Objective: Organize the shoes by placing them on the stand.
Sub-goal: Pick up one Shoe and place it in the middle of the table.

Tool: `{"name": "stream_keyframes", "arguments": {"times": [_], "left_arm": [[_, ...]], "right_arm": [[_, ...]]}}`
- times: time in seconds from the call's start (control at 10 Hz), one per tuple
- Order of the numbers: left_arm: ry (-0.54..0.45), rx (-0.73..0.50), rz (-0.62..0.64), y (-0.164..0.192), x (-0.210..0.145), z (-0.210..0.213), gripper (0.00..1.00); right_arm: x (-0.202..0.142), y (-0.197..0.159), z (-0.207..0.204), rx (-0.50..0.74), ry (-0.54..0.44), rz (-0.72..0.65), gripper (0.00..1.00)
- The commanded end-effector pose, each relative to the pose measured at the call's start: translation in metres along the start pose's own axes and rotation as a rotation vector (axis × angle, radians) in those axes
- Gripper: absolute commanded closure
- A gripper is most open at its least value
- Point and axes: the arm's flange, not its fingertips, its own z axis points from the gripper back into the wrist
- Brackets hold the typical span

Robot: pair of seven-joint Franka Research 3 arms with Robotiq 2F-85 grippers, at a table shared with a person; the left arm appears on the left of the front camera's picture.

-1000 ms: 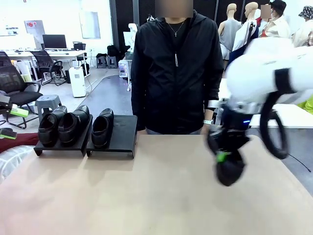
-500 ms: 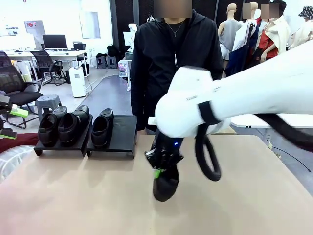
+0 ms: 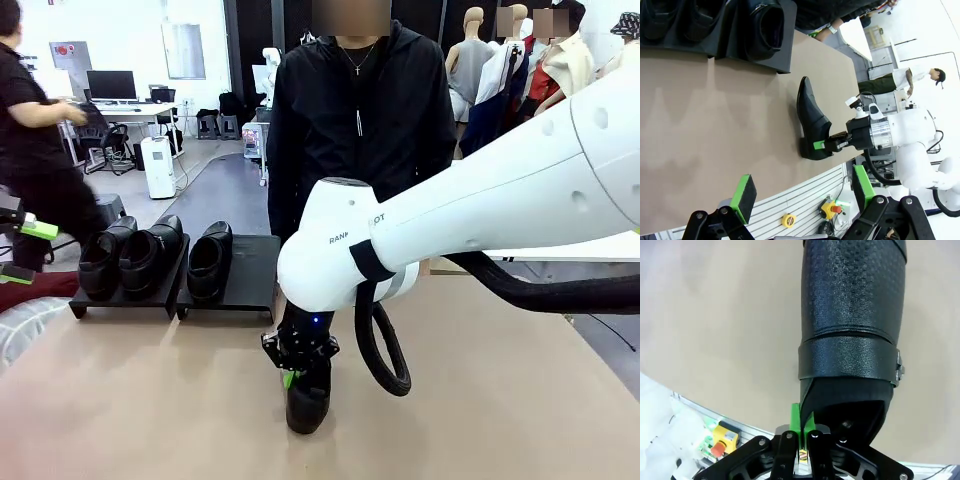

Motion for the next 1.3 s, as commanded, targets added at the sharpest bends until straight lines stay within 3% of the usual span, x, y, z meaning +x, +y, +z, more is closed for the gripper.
{"name": "stream_keyframes", "arguments": {"times": [0.0, 0.1, 0.2, 0.3, 0.5, 0.7, 1.0, 1.2], "left_arm": [[-0.001, -0.013, 0.012, -0.002, 0.0, 0.001, 0.0], [-0.001, -0.013, 0.012, -0.002, 0.0, 0.001, 0.0], [-0.001, -0.013, 0.012, -0.002, 0.0, 0.001, 0.0], [-0.001, -0.013, 0.012, -0.002, 0.0, 0.001, 0.0], [-0.001, -0.013, 0.012, -0.002, 0.0, 0.001, 0.0], [-0.001, -0.013, 0.012, -0.002, 0.0, 0.001, 0.0], [-0.001, -0.013, 0.012, -0.002, 0.0, 0.001, 0.0], [-0.001, -0.013, 0.012, -0.002, 0.0, 0.001, 0.0]], "right_arm": [[0.004, 0.005, 0.008, 0.014, 0.015, -0.008, 1.0], [0.004, 0.004, 0.008, 0.04, 0.039, -0.01, 0.84], [0.003, 0.003, 0.01, 0.047, 0.037, 0.0, 0.25], [0.002, 0.002, 0.013, 0.046, 0.029, -0.008, 0.0], [-0.006, -0.003, 0.031, 0.08, 0.006, 0.01, 0.0], [-0.031, -0.03, 0.09, 0.143, -0.083, 0.045, 0.0], [-0.108, -0.151, 0.19, 0.034, -0.143, 0.161, 0.0], [-0.164, -0.242, 0.246, 0.15, -0.193, 0.276, 0.0]]}}
